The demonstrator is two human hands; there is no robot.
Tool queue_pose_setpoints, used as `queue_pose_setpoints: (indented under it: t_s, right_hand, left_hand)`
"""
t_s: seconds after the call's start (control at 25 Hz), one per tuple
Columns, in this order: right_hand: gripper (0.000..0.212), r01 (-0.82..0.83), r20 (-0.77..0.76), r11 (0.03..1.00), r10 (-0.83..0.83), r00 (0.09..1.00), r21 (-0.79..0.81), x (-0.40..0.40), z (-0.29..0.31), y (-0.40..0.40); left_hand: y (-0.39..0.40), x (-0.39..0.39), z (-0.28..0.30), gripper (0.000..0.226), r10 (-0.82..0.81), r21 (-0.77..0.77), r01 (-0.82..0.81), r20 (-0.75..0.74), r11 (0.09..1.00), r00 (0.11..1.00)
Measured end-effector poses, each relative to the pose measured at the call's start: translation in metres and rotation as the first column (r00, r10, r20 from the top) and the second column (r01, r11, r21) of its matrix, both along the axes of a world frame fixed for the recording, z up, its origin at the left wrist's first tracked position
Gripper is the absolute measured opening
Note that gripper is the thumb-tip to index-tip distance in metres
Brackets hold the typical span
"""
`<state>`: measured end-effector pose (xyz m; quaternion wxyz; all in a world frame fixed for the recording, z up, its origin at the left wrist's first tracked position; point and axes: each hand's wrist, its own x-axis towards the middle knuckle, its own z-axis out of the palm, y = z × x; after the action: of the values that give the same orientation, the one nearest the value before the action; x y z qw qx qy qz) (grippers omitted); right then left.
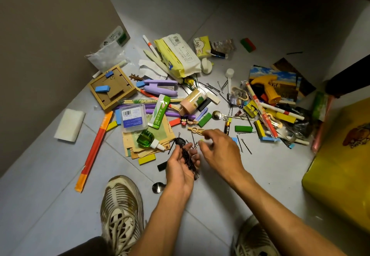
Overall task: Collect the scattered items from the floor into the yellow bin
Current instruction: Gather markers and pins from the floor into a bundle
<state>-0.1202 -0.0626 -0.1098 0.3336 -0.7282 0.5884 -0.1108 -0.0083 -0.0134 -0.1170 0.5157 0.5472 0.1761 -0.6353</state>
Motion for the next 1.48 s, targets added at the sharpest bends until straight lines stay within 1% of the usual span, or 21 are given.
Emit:
queue_pose_setpoints:
  t_s: [0.08, 0.12, 0.2, 0.28, 0.36, 0.48, 0.56, 0.6, 0.64, 0.68, 0.72, 0.76, 0.8, 0.84, 0.88, 0.96, 1.04, 1.08, 1.2, 1.4, 1.48]
  right_hand:
    - [0.055, -0.175, -0.216, 0.982, 0.186, 0.958, 0.068, 0.01, -0.009, -0.013]
    - [0.058, -0.237, -0.309, 0.969, 0.248, 0.918, 0.075, 0.016, -0.013, -0.014]
    - [0.042, -0.266, -0.417, 0.964, 0.252, 0.873, 0.025, 0.027, -0.02, -0.01]
    - [0.022, -0.304, -0.474, 0.953, 0.264, 0.84, -0.008, 0.033, -0.023, -0.004]
    - [0.025, -0.321, -0.492, 0.947, 0.279, 0.825, -0.002, 0.032, -0.025, -0.001]
    - [0.025, -0.283, -0.466, 0.959, 0.238, 0.852, -0.028, 0.032, -0.024, -0.004]
    - [0.017, -0.205, -0.408, 0.979, 0.195, 0.892, 0.018, 0.031, -0.023, -0.008]
    - [0.013, -0.078, -0.337, 0.995, 0.095, 0.937, 0.063, 0.028, -0.02, -0.012]
    - [0.01, 0.115, -0.201, 0.982, -0.083, 0.976, 0.153, 0.024, -0.014, -0.016]
    - [0.01, 0.301, -0.034, 0.909, -0.304, 0.952, 0.29, 0.021, -0.008, -0.019]
    - [0.012, 0.402, 0.115, 0.798, -0.498, 0.859, 0.449, 0.019, 0.0, -0.019]
    - [0.014, 0.388, 0.222, 0.713, -0.6, 0.769, 0.584, 0.018, 0.009, -0.018]
    - [0.013, 0.297, 0.297, 0.69, -0.602, 0.741, 0.66, 0.019, 0.016, -0.014]
    - [0.012, 0.191, 0.349, 0.717, -0.533, 0.771, 0.67, 0.02, 0.022, -0.007]
    - [0.012, 0.122, 0.385, 0.772, -0.439, 0.812, 0.623, 0.023, 0.027, 0.0]
    - [0.015, 0.181, 0.345, 0.902, -0.326, 0.88, 0.392, 0.03, 0.024, 0.003]
    - [0.016, 0.277, 0.205, 0.943, -0.312, 0.928, 0.182, 0.036, 0.011, -0.008]
    - [0.022, 0.255, 0.092, 0.956, -0.269, 0.959, 0.142, 0.041, 0.003, -0.014]
    - [0.046, 0.092, -0.238, 0.99, -0.064, 0.969, 0.108, 0.056, -0.022, -0.022]
    - [0.07, 0.002, -0.283, 0.999, 0.012, 0.959, 0.049, 0.071, -0.037, -0.006]
    - [0.078, -0.069, -0.35, 0.997, 0.077, 0.934, 0.034, 0.078, -0.038, 0.005]
  left_hand:
    - [0.004, 0.009, -0.001, 0.04, -0.005, 0.021, 0.004, 0.042, 1.0, 0.999]
    - [0.007, 0.015, -0.001, 0.04, -0.005, 0.029, 0.003, 0.059, 1.0, 0.998]
    - [0.011, 0.023, -0.001, 0.04, 0.001, 0.037, -0.004, 0.076, 0.999, 0.997]
    - [0.016, 0.028, -0.003, 0.04, 0.001, 0.047, -0.006, 0.098, 0.999, 0.995]
    - [0.018, 0.028, -0.004, 0.04, -0.009, 0.053, 0.004, 0.096, 0.999, 0.995]
    - [0.017, 0.024, -0.003, 0.039, -0.01, 0.062, 0.004, 0.085, 0.998, 0.996]
    - [0.015, 0.022, -0.002, 0.039, -0.012, 0.07, 0.007, 0.067, 0.998, 0.998]
    - [0.014, 0.021, -0.002, 0.039, -0.016, 0.072, 0.012, 0.06, 0.997, 0.998]
    - [0.012, 0.02, -0.002, 0.04, -0.021, 0.076, 0.017, 0.057, 0.997, 0.998]
    - [0.01, 0.019, -0.003, 0.041, -0.026, 0.077, 0.021, 0.059, 0.997, 0.998]
    - [0.007, 0.019, -0.004, 0.043, -0.033, 0.073, 0.029, 0.065, 0.997, 0.997]
    - [0.004, 0.018, -0.006, 0.047, -0.043, 0.061, 0.039, 0.07, 0.997, 0.997]
    - [0.001, 0.017, -0.007, 0.05, -0.053, 0.044, 0.05, 0.069, 0.998, 0.996]
    - [-0.003, 0.016, -0.007, 0.052, -0.061, 0.027, 0.059, 0.058, 0.998, 0.996]
    - [-0.006, 0.015, -0.006, 0.052, -0.061, 0.012, 0.06, 0.043, 0.998, 0.997]
    - [-0.011, 0.016, -0.005, 0.048, -0.041, 0.009, 0.041, 0.034, 0.999, 0.999]
    - [-0.008, 0.022, -0.003, 0.043, -0.024, 0.042, 0.021, 0.07, 0.999, 0.997]
    - [-0.004, 0.027, -0.002, 0.042, -0.018, 0.056, 0.012, 0.093, 0.998, 0.996]
    - [0.011, 0.043, 0.0, 0.04, -0.017, 0.082, 0.007, 0.124, 0.997, 0.992]
    - [0.021, 0.058, -0.003, 0.042, 0.008, 0.09, -0.021, 0.144, 0.996, 0.99]
    - [0.022, 0.059, -0.005, 0.043, 0.016, 0.09, -0.03, 0.149, 0.996, 0.989]
